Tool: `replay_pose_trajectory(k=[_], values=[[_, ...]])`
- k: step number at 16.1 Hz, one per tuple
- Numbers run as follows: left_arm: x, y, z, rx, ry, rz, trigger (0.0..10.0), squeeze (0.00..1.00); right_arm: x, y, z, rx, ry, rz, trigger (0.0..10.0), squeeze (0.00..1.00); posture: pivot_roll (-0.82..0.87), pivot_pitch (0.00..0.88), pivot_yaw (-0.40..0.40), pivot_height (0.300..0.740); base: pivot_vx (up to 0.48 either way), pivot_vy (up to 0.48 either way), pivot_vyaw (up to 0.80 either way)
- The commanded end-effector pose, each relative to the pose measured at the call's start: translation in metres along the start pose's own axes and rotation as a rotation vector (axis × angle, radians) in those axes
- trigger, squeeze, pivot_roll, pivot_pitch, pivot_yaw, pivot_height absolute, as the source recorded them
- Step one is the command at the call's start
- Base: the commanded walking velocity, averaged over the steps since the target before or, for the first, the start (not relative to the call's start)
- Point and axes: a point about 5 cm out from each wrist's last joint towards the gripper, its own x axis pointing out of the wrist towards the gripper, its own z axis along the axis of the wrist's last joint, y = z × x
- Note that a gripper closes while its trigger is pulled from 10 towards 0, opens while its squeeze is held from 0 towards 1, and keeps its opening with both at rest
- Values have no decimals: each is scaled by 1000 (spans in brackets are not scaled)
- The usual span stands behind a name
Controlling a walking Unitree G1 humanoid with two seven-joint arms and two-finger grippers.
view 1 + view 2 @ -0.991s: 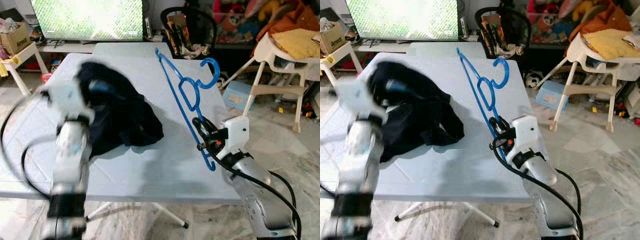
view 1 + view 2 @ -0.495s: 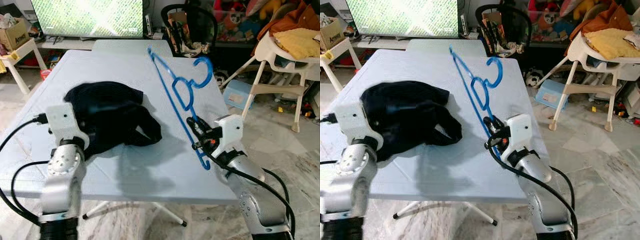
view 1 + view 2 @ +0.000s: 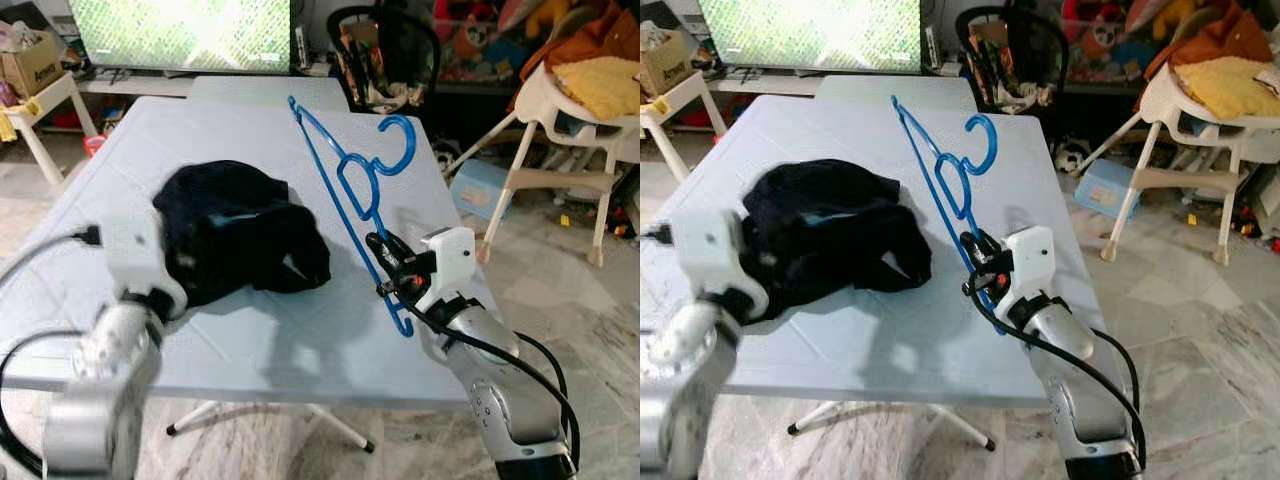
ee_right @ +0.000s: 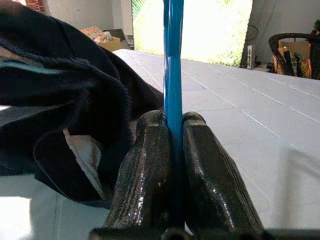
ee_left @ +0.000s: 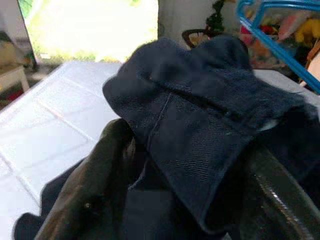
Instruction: Hang hanger
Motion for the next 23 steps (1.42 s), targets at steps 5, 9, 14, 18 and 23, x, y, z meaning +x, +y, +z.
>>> replay_pose_trajectory(k=[5,9,14,18,23], values=[[-29,-4,2,80,-101,151,10000,1000,3,-3,1,-15,-14,-6,10000,0,96,24,-50,740,0,0,0],[-46,-11,-8,131,-94,152,10000,1000,5,-4,2,-21,-17,8,10000,0,97,24,-58,740,0,0,0],[-58,-11,-12,184,-99,176,10000,1000,0,-7,2,-28,-12,-4,10000,0,77,31,-61,740,0,0,0],[-53,-16,-7,142,-120,188,10000,596,-5,-17,5,-56,-13,-75,10000,0,61,34,-70,740,0,0,0],[-54,-13,-15,190,-97,233,10000,1000,-19,-25,3,-56,19,-155,10000,0,50,34,-69,740,0,0,0]])
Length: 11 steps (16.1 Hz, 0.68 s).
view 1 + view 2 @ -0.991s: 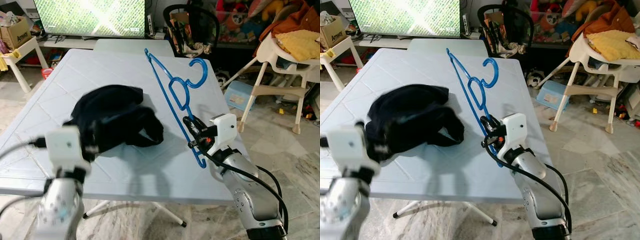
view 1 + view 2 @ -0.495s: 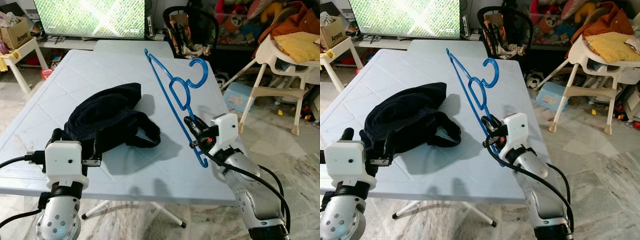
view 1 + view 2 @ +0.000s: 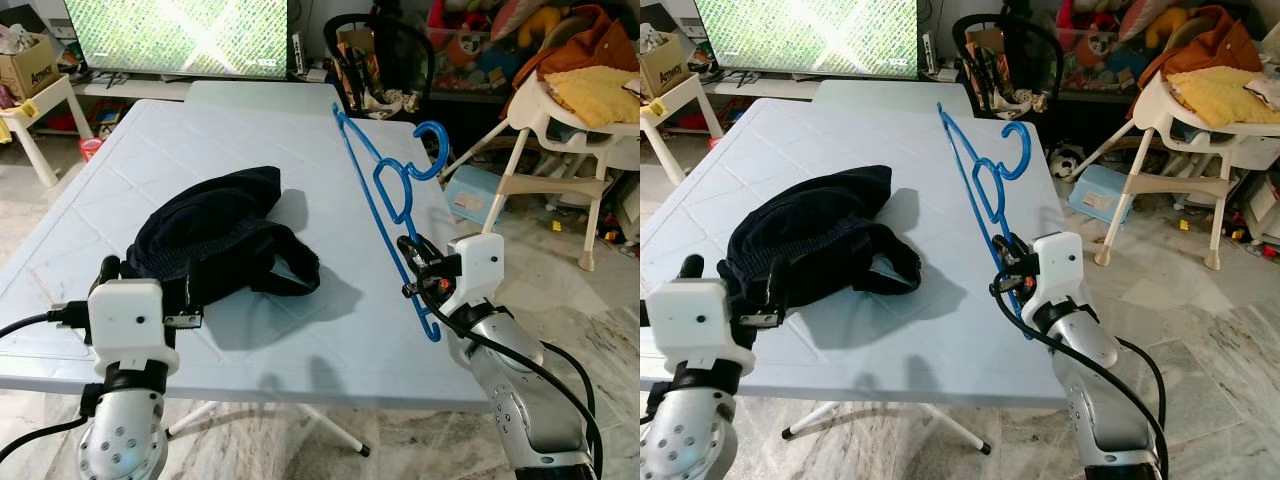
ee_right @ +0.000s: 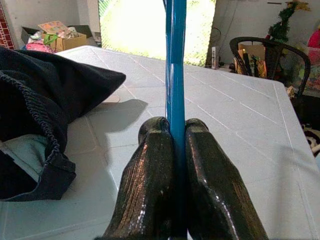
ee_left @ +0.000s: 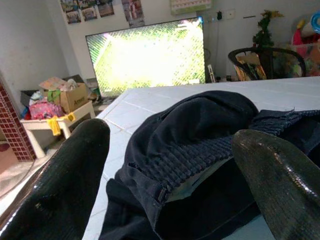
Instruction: Hang hanger
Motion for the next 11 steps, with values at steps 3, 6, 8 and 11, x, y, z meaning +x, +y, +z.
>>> replay_pose_trajectory(k=[3,6,8,11], values=[[8,-5,-4,-5,22,-10,10000,0,-4,-4,8,-6,-14,-35,10000,0,35,35,-63,740,0,0,0],[11,-12,-4,-20,19,-31,10000,0,-4,-5,9,-7,-9,-37,10000,0,25,34,-62,740,0,0,-158],[13,-13,-3,-15,15,-34,10000,0,-4,-5,9,-6,-10,-35,10000,0,24,35,-62,740,0,0,0],[17,-16,-2,7,24,-44,10000,0,-5,-2,9,-5,-6,-27,10000,0,24,37,-61,740,-80,0,0]])
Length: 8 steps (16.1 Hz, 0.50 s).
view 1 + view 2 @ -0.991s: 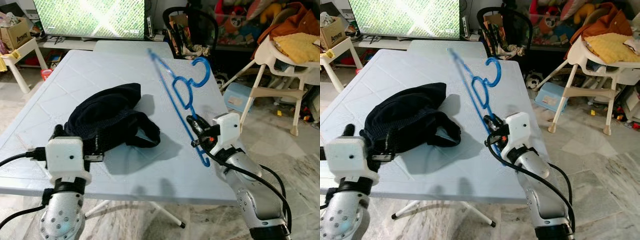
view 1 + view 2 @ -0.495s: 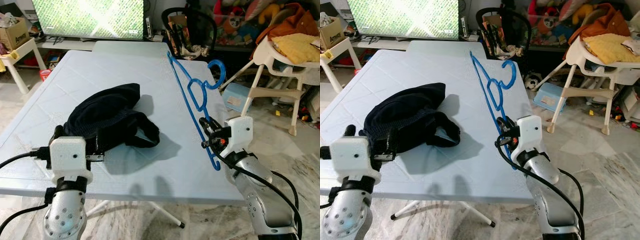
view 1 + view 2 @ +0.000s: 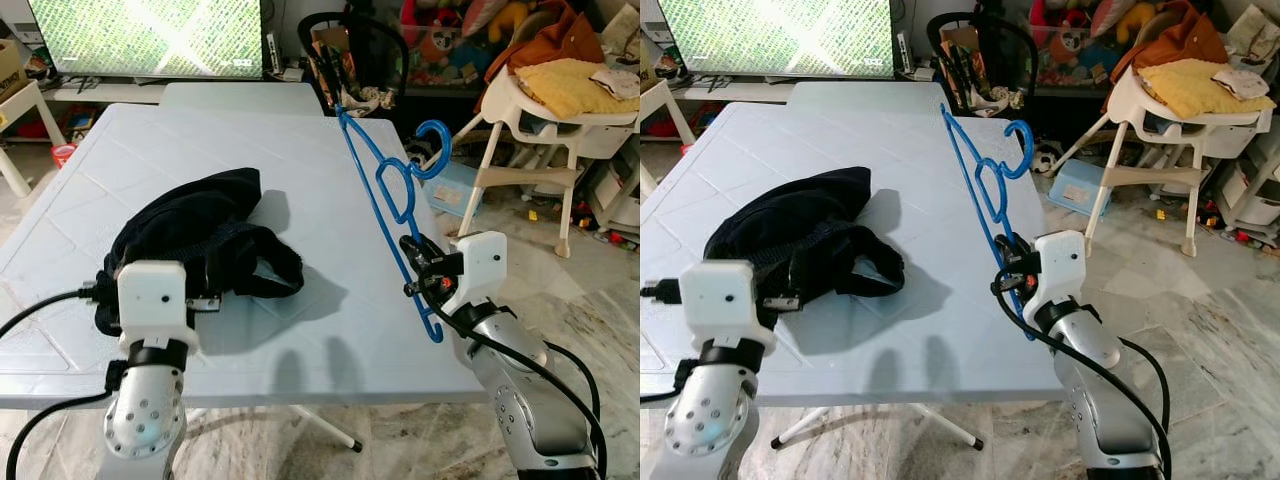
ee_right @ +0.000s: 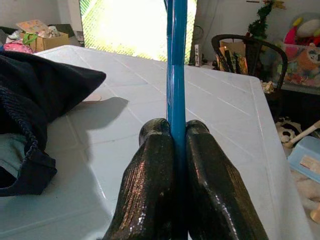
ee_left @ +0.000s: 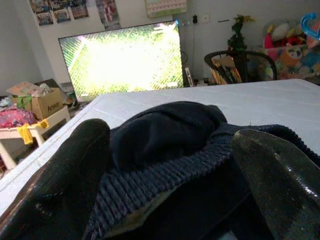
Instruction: Hang hanger
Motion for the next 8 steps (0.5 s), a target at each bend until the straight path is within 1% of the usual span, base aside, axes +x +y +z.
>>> replay_pose_trajectory(k=[1,3,8], values=[[-1,-2,-7,11,42,-4,10000,0,-3,-3,4,-1,-11,-15,10000,0,24,40,-60,740,-289,0,0],[-2,-1,-9,18,48,-3,10000,0,-3,-2,4,0,-8,-14,10000,0,23,41,-58,740,-291,0,0],[1,-2,-8,23,51,-5,10000,0,-2,-1,3,2,-5,-9,10000,0,25,38,-56,740,-304,0,0]])
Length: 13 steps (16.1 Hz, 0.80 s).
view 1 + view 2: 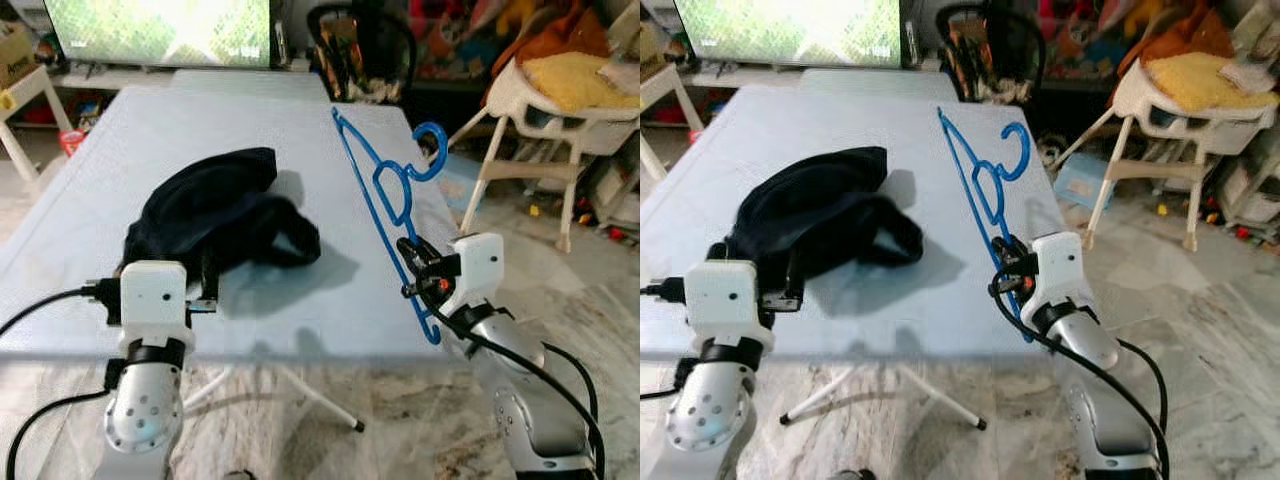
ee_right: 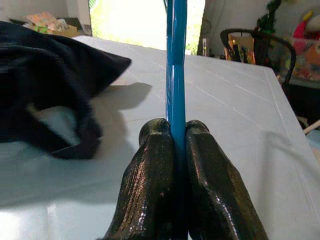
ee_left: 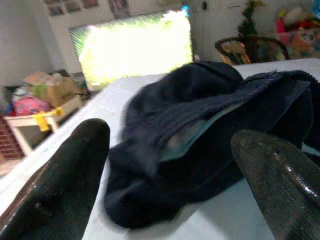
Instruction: Hang hanger
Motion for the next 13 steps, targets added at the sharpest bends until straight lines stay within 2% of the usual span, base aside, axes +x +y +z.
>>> replay_pose_trajectory(k=[1,13], values=[[-1,-2,-3,1,19,-4,10000,0,-1,-3,5,-8,-17,-11,10000,0,25,38,-56,740,-311,0,0],[5,-7,-2,-13,18,-21,10000,0,2,-5,8,-14,-27,-22,10000,0,9,32,-51,740,-296,0,0]])
